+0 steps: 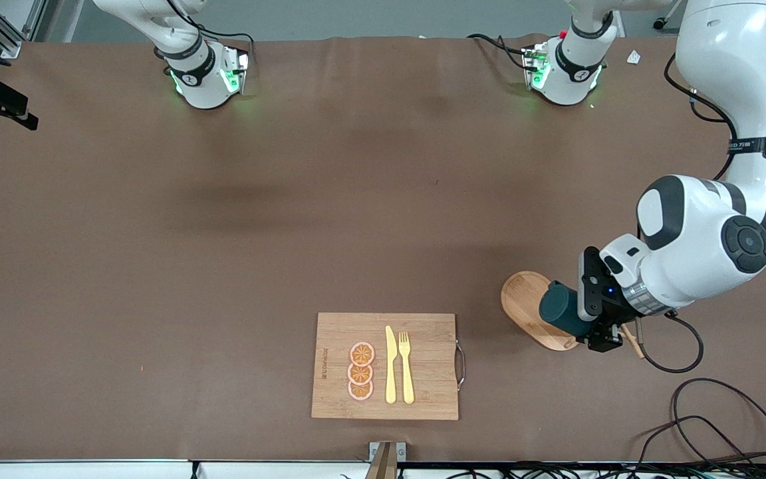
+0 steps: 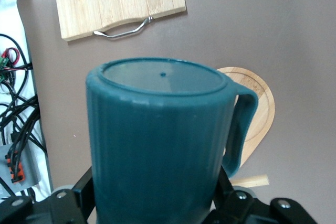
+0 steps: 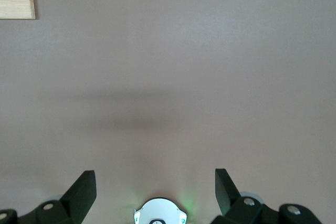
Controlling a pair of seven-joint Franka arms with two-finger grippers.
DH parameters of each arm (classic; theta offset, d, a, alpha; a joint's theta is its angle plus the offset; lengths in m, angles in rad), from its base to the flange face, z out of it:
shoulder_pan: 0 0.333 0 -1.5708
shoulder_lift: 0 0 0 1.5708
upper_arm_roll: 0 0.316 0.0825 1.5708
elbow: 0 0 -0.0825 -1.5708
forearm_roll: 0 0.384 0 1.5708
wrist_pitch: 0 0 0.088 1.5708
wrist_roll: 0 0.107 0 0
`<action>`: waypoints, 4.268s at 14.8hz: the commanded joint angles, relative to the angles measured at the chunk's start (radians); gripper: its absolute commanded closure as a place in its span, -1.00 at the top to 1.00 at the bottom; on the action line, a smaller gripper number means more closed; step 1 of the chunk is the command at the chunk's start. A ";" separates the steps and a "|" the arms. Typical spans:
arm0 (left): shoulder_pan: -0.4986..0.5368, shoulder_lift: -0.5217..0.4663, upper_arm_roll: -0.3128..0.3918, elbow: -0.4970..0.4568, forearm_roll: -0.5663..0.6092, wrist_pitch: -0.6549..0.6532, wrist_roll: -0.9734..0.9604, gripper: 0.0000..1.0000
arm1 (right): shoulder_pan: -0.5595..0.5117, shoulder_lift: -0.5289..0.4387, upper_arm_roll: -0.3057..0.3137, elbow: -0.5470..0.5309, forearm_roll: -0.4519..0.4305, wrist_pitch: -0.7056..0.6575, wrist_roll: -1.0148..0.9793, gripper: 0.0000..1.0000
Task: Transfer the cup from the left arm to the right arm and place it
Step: 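Lower the left gripper around the teal mug body and close it, then lift the teal mug off the stand peg with the left gripper, then carry the teal mug to the table middle with the left gripper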
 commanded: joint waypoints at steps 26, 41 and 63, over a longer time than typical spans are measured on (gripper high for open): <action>-0.450 -0.083 -0.137 0.007 0.685 -0.180 -0.564 0.19 | -0.024 -0.013 0.007 0.004 0.006 -0.012 -0.012 1.00; -0.973 0.258 -0.120 0.069 1.300 -0.638 -1.117 -0.09 | -0.058 0.015 0.007 0.022 -0.002 -0.008 -0.005 1.00; -1.082 0.514 -0.004 0.188 1.465 -0.520 -1.040 -0.10 | -0.049 0.018 0.012 0.022 0.004 -0.002 -0.008 1.00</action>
